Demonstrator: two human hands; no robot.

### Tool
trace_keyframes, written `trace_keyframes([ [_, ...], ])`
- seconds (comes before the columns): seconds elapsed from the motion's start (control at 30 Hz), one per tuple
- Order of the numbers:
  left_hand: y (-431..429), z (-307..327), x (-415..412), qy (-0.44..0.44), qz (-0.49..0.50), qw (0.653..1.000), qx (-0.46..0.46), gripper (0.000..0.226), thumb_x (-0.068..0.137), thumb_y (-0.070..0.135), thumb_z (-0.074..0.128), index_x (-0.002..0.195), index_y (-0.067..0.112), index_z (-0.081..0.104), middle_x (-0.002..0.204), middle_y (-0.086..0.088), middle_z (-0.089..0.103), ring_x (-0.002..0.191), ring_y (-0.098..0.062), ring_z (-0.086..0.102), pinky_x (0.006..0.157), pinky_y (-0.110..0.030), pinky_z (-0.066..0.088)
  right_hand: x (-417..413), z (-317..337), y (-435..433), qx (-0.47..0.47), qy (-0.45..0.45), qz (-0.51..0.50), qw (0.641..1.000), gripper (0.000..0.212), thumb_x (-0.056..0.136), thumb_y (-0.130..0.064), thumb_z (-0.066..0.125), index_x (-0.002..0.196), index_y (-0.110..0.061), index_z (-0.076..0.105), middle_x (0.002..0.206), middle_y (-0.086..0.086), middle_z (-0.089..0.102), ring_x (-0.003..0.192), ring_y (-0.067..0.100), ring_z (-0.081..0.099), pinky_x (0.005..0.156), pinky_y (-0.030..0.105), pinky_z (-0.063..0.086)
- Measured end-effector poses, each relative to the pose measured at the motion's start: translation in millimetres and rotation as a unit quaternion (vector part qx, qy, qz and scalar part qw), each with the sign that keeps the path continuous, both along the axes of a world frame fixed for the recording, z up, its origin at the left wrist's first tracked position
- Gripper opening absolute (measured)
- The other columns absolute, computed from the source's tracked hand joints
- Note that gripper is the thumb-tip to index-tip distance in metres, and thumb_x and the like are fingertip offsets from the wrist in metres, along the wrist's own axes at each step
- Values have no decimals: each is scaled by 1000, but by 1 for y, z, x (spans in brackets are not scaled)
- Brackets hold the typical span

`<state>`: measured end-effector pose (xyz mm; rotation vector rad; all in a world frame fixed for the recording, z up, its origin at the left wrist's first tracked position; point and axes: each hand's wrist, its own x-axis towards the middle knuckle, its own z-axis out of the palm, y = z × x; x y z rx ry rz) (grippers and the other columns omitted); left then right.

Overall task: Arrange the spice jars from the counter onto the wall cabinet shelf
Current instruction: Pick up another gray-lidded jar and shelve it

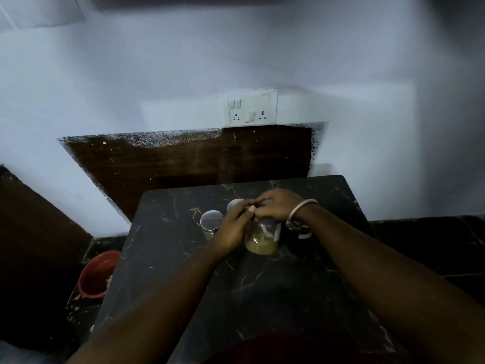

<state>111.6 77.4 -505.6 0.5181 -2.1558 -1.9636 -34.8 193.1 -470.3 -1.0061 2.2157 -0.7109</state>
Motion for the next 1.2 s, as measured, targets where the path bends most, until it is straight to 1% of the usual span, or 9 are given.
trace_keyframes([
  [0.13, 8, 50, 0, 81, 26, 996, 28, 30, 110, 25, 41, 134, 11, 55, 131, -23, 61, 120, -45, 62, 100, -61, 52, 2, 53, 4, -136, -28, -8, 990, 42, 67, -56, 72, 96, -27, 79, 93, 1, 76, 95, 26, 72, 89, 49, 57],
  [0.27, 19, 106, 7, 158, 82, 983, 45, 41, 102, 35, 44, 134, 11, 54, 133, -21, 60, 120, -38, 64, 97, -54, 53, 22, 93, 10, -289, -26, -54, 956, 50, 68, -64, 76, 103, -28, 78, 100, -2, 77, 95, 15, 74, 83, 35, 59],
  [0.37, 26, 139, 18, 200, 88, 971, 94, 45, 101, 39, 47, 136, 11, 52, 137, -29, 56, 118, -48, 62, 96, -61, 51, 42, 110, 17, -428, -98, -91, 894, 32, 78, -55, 74, 98, -30, 78, 100, -3, 77, 93, 9, 72, 78, 25, 57],
  [0.5, 34, 177, 33, 206, 84, 947, 233, 64, 98, 50, 49, 142, 3, 50, 136, -34, 58, 116, -45, 63, 94, -54, 54, 69, 125, 26, -555, -232, -111, 791, 37, 86, -40, 68, 116, -18, 70, 121, 18, 68, 111, 33, 66, 96, 52, 53],
  [0.67, 40, 190, 45, 183, 8, 917, 353, 68, 99, 59, 36, 129, 5, 65, 121, -20, 72, 110, -33, 71, 93, -46, 59, 97, 142, 28, -574, -280, -90, 764, 62, 89, -33, 61, 140, 0, 47, 135, 32, 57, 116, 43, 61, 99, 59, 50],
  [0.87, 44, 198, 54, 207, 90, 945, 238, 54, 107, 49, 30, 141, 15, 55, 127, -18, 70, 108, -33, 71, 86, -46, 61, 120, 154, 38, -585, -299, -74, 750, 29, 91, -19, 57, 120, -15, 54, 112, 14, 64, 89, 27, 70, 70, 41, 62],
  [0.97, 51, 203, 63, 239, 38, 946, 218, 74, 100, 63, 28, 138, 4, 52, 114, -20, 72, 100, -34, 73, 77, -44, 62, 126, 158, 42, -589, -272, -73, 757, 31, 88, -19, 65, 118, -19, 57, 111, 11, 66, 87, 26, 71, 69, 39, 62],
  [1.07, 58, 207, 66, 236, 34, 958, 158, 66, 95, 49, 44, 137, -1, 47, 118, -27, 62, 103, -41, 65, 83, -48, 56, 129, 161, 46, -594, -239, -56, 766, 35, 84, -26, 67, 118, -23, 59, 109, 5, 67, 87, 20, 71, 68, 33, 61],
  [1.2, 63, 207, 68, 250, 30, 956, 149, 55, 95, 39, 47, 134, 1, 47, 113, -20, 59, 97, -30, 63, 79, -40, 55, 134, 163, 48, -620, -225, -59, 749, 34, 90, -43, 68, 116, -21, 62, 120, 15, 60, 105, 31, 63, 87, 47, 55],
])
